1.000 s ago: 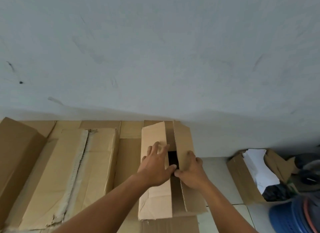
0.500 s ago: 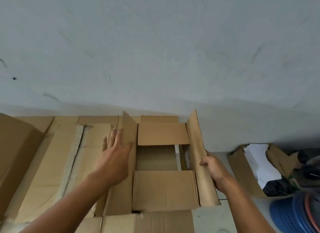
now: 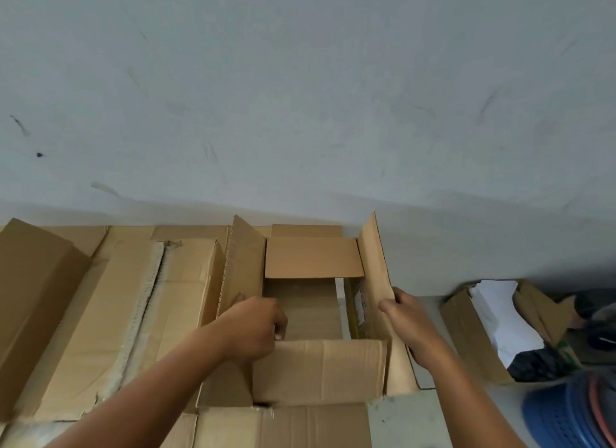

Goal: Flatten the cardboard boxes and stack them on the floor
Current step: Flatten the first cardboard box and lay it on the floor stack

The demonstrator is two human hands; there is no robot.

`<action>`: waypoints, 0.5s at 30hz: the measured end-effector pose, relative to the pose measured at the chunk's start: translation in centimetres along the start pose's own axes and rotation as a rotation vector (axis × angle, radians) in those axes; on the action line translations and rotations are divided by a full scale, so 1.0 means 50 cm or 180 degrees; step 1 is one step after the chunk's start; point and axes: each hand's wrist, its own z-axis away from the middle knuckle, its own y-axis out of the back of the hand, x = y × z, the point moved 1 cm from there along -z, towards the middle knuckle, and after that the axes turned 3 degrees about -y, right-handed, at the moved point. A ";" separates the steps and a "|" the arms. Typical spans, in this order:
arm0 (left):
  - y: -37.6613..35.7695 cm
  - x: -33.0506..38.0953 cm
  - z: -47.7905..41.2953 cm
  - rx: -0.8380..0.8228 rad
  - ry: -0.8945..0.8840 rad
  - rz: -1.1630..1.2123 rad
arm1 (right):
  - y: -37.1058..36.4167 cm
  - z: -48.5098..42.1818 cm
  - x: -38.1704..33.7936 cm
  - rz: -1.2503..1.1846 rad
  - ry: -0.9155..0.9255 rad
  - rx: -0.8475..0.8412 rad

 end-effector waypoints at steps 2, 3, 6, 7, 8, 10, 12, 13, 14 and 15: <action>0.005 0.000 0.021 -0.0262 -0.0149 0.0215 | -0.002 0.002 0.001 0.0162 -0.0015 -0.0068; 0.003 0.000 0.032 -0.0433 -0.0197 0.0246 | -0.003 0.004 0.003 0.0245 -0.0017 -0.0151; -0.009 0.006 0.063 -0.0730 -0.0251 0.0107 | -0.015 0.007 0.011 0.0443 0.0041 -0.0308; -0.015 0.009 0.070 -0.0791 -0.0241 0.0058 | -0.019 0.005 0.010 0.0515 0.0076 -0.0292; -0.021 0.013 0.077 -0.0819 -0.0235 0.0014 | -0.020 0.000 0.008 0.0607 0.0119 -0.0253; -0.032 0.019 0.087 -0.0753 -0.0209 -0.0104 | -0.022 -0.018 -0.005 0.0845 0.0262 -0.0073; -0.040 0.022 0.091 -0.0532 -0.0109 -0.0354 | -0.022 -0.036 -0.035 0.1416 0.0603 0.0378; -0.043 0.021 0.091 -0.0355 -0.0030 -0.0508 | -0.023 -0.042 -0.057 0.1887 0.0943 0.0720; -0.042 0.019 0.091 -0.0170 0.0079 -0.0634 | -0.030 -0.045 -0.081 0.2367 0.1397 0.1021; -0.041 0.017 0.089 0.0006 0.0214 -0.0695 | -0.042 -0.047 -0.106 0.2747 0.1875 0.1191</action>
